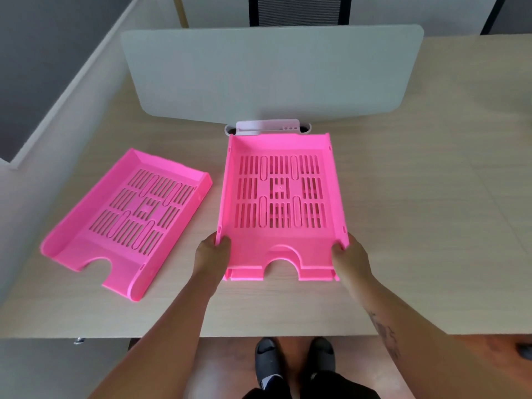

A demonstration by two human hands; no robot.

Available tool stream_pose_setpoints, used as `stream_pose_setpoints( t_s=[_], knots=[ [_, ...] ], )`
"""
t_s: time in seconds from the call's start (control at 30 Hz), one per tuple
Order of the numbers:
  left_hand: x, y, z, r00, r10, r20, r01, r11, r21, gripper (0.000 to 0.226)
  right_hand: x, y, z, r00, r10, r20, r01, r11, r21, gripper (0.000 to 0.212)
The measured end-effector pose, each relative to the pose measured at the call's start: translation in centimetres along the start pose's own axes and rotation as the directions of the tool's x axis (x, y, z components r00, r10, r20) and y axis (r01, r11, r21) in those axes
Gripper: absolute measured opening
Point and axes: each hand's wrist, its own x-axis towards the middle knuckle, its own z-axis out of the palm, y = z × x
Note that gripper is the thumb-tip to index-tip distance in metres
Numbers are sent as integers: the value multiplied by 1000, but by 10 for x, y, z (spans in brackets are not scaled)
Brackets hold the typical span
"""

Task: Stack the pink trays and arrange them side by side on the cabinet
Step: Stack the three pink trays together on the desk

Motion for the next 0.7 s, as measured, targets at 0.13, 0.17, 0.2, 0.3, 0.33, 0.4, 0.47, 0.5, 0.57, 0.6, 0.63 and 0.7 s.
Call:
stream_pose_setpoints(
  t_s=[0.13,0.17,0.2,0.3,0.33,0.4,0.47,0.5,0.57,0.6,0.63,0.7],
  knots=[
    [-8,-3,1,1000,-23,-20,22,999,-46,21,4,5,-8,998,-29,59,29,1000,3,39],
    [-12,-8,2,1000,-18,-25,17,998,-52,19,3,8,-11,996,-35,78,33,999,24,38],
    [-18,-14,4,999,-18,-32,17,998,-54,18,2,12,-12,994,-45,97,42,999,33,38],
    [-32,-27,12,996,-63,-70,58,996,-72,21,-4,26,-14,983,-124,135,130,991,-30,43],
    [-34,-29,14,993,-82,-80,75,994,-85,22,-5,29,-14,980,-140,144,148,988,-47,46],
    [-36,-26,17,990,-104,-96,93,989,-111,21,-5,32,-13,974,-162,159,171,984,-46,48],
    [-36,-25,19,989,-98,-113,85,990,-112,23,-3,33,-13,967,-193,167,201,979,-31,46],
    [-36,-24,20,988,-91,-125,77,991,-107,23,-2,33,-13,964,-206,168,210,978,-10,45],
    [-36,-24,23,984,-88,-154,71,992,-108,25,0,33,-12,962,-218,165,211,976,58,42],
    [-35,-25,25,981,-92,-169,73,991,-114,26,2,34,-11,964,-215,159,202,975,91,42],
    [-34,-25,27,979,-94,-183,74,991,-112,26,3,35,-10,966,-209,153,193,975,114,41],
    [-32,-26,27,976,-98,-197,78,991,-110,25,5,34,-10,969,-199,147,182,976,124,40]
  ],
)
